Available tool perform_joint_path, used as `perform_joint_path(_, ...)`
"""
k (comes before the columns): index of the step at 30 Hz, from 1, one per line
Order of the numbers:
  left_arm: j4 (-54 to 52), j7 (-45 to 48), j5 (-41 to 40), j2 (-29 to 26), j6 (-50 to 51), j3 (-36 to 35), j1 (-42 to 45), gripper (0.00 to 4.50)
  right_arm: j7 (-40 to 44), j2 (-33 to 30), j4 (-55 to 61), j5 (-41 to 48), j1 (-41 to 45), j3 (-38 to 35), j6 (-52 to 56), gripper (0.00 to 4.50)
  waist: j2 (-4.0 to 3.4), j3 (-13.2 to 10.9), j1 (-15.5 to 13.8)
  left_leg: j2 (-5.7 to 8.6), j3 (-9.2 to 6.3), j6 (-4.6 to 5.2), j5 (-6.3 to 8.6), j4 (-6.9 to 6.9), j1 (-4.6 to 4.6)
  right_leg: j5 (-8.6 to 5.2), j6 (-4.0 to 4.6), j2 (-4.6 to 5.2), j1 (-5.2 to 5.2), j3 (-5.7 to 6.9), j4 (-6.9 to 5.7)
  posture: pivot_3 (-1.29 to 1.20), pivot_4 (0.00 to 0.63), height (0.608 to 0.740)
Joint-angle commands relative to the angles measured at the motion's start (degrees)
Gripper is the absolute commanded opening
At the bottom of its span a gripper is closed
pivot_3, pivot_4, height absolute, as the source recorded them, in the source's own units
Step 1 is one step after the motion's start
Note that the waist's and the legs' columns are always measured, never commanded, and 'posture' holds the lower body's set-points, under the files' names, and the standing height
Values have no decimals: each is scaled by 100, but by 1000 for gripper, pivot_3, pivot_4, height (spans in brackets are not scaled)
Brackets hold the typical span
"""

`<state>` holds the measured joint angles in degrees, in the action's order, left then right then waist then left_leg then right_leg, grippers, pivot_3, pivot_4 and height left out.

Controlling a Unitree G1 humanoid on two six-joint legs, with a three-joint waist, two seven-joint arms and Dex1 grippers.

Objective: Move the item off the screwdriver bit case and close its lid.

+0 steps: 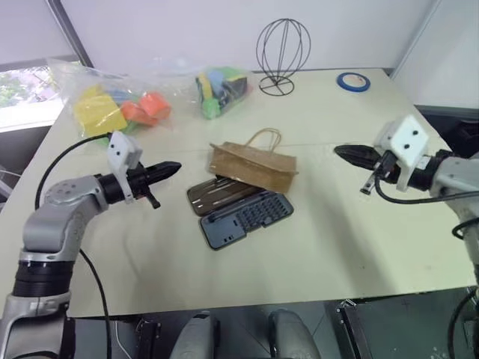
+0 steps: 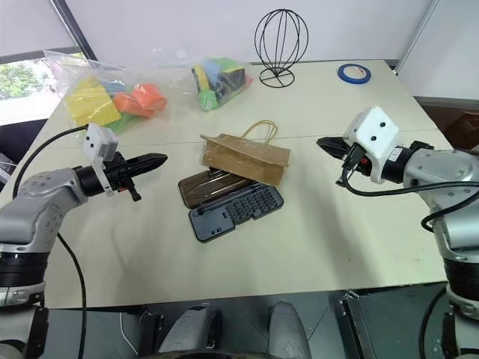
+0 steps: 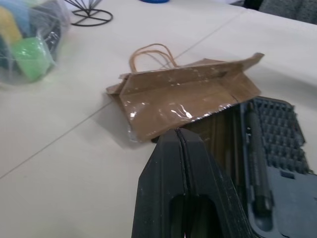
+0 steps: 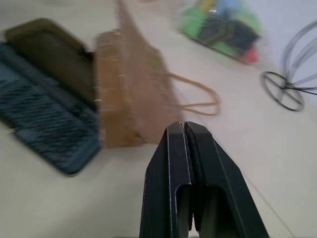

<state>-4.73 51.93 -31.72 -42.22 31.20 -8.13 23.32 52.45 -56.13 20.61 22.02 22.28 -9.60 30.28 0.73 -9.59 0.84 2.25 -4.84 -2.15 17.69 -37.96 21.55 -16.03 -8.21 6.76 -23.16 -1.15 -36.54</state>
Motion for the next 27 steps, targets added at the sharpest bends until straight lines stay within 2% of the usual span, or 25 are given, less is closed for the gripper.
perform_joint_path(1, -141, -58, 80, -112, -102, -179, 115, 0, 81, -99, 298, 169, 132, -58, 136, 43, 0, 0, -4, 0, 0, 0, 0, 0, 0, 0, 0, 0, 0, 0, 0, 0, 150, 740)
perform_joint_path(6, -299, -126, -227, -27, 111, -301, 185, 0, 50, -44, 462, 157, 27, 8, 209, 43, 1, 0, -6, 0, 0, 0, 0, 0, 2, 0, 0, 1, -2, 0, 0, 0, 150, 740)
perform_joint_path(27, -369, -141, -142, -53, 67, -185, 55, 0, -136, 25, 754, 222, -190, -1, 346, 43, 1, -1, -10, 1, 1, -1, 0, -1, 4, 0, 0, 2, -4, 0, 0, 0, 150, 740)
